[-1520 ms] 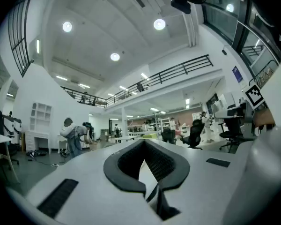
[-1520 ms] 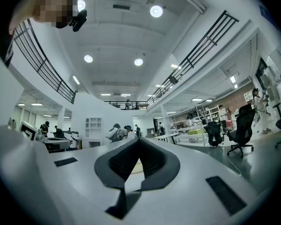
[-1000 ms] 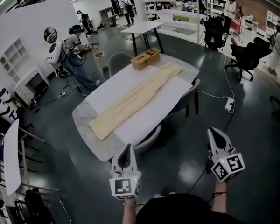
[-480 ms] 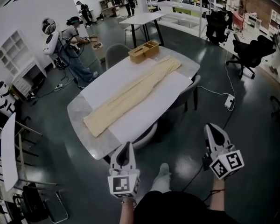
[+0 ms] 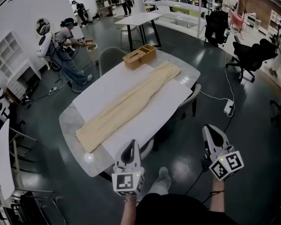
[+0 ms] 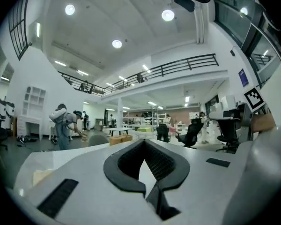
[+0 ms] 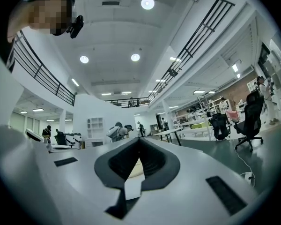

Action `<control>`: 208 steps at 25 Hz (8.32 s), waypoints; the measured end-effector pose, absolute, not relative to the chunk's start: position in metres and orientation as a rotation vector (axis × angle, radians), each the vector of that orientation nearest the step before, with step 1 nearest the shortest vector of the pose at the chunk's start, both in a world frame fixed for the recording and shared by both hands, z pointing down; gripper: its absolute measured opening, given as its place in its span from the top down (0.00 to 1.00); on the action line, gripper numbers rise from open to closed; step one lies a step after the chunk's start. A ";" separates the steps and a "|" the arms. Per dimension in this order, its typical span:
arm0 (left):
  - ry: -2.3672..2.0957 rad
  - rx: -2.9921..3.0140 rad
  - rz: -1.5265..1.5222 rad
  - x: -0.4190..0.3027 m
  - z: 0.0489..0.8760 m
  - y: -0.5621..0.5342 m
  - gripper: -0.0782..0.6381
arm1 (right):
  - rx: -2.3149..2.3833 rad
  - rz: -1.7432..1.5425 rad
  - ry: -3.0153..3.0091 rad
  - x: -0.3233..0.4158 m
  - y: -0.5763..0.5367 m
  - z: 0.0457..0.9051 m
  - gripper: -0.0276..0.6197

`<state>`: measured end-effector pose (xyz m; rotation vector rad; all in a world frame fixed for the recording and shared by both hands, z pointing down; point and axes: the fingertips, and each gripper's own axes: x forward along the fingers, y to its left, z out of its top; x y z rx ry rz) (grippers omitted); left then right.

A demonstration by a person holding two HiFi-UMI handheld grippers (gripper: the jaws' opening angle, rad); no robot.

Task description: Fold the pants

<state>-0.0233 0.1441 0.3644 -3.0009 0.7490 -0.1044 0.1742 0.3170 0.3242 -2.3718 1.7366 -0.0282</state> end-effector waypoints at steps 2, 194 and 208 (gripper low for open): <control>0.722 -3.021 -0.102 0.002 0.365 0.132 0.87 | -2.364 -0.036 1.745 0.191 0.302 0.322 0.94; 1.818 -3.048 -0.246 -0.034 0.450 -0.095 0.87 | -1.411 -1.116 2.508 0.301 -0.199 0.324 0.91; 1.847 -3.018 -0.231 -0.121 0.451 -0.101 0.87 | -1.324 -1.059 2.555 0.187 -0.212 0.301 0.91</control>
